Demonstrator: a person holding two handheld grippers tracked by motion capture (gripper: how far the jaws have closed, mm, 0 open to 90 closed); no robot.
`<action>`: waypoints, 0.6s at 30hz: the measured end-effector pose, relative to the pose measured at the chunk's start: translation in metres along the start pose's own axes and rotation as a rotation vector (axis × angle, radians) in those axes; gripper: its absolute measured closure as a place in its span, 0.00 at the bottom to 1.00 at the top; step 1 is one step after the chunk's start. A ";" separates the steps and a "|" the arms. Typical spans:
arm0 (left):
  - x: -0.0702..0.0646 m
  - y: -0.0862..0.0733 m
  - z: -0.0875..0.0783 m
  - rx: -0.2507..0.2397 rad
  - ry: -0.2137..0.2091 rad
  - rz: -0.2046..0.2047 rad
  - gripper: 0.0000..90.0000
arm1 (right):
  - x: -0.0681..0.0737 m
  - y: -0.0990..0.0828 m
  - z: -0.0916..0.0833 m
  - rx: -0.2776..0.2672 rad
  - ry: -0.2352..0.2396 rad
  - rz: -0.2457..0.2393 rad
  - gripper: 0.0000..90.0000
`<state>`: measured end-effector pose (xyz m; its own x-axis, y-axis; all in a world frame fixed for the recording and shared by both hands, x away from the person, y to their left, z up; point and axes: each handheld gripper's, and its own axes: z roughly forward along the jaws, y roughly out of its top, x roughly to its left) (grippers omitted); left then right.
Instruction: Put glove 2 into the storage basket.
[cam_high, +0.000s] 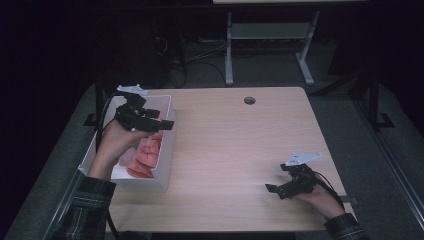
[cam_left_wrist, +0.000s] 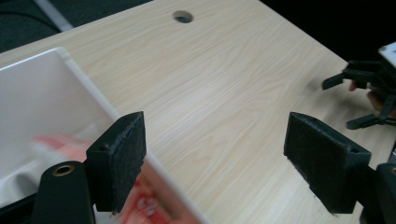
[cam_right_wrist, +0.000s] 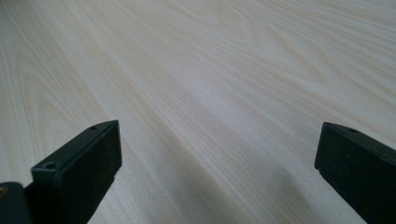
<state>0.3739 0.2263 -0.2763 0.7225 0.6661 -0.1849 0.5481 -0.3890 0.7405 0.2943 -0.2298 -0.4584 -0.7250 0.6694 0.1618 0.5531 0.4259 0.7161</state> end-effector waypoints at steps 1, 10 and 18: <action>-0.005 0.002 0.003 0.001 -0.007 0.009 0.23 | 0.000 0.000 0.000 0.000 0.000 -0.001 0.00; -0.049 0.008 0.038 0.024 -0.065 0.085 0.18 | 0.000 -0.001 -0.001 -0.001 -0.001 0.012 0.00; -0.082 0.000 0.074 0.055 -0.091 0.143 0.18 | -0.002 -0.002 -0.002 -0.008 -0.002 -0.002 0.00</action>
<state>0.3460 0.1248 -0.3090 0.8283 0.5426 -0.1397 0.4576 -0.5112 0.7275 0.2939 -0.2326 -0.4587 -0.7251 0.6699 0.1593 0.5486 0.4221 0.7217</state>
